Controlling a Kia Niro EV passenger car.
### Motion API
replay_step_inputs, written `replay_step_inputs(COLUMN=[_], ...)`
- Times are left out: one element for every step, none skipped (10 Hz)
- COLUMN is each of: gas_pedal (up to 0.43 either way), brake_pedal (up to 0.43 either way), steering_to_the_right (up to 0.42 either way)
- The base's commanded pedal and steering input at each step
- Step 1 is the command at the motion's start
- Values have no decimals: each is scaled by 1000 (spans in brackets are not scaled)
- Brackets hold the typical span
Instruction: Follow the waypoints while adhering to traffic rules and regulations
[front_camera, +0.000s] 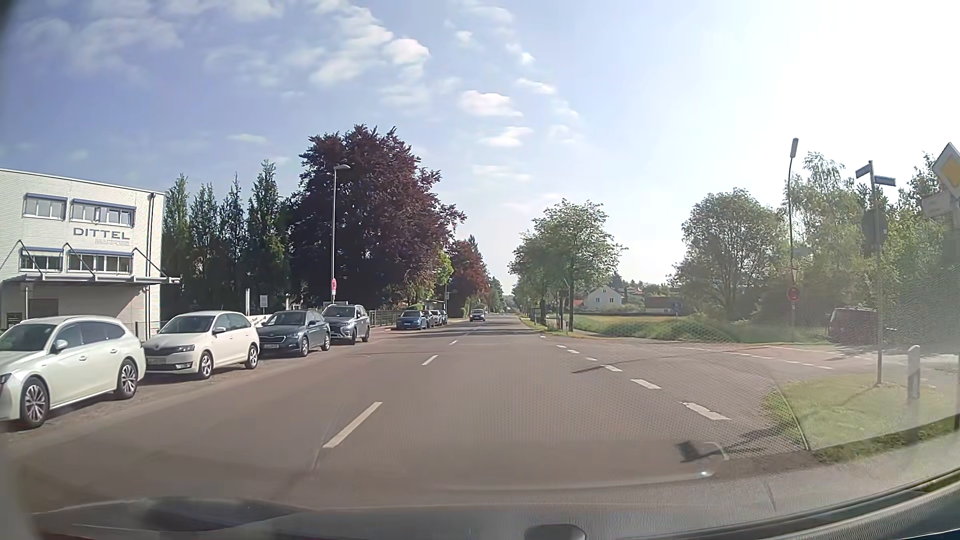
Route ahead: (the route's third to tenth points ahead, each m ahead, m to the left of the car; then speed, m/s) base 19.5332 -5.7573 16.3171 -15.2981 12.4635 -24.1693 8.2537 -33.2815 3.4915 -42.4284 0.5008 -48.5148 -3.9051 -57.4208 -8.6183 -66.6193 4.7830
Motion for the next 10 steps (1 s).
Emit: replay_step_inputs(gas_pedal=[0,0,0,0,0,0,0,0,0,0], brake_pedal=[165,165,165,165,165,165,171,171,177,183], steering_to_the_right=[41,45,49,53,56,60,65,69,72,74])
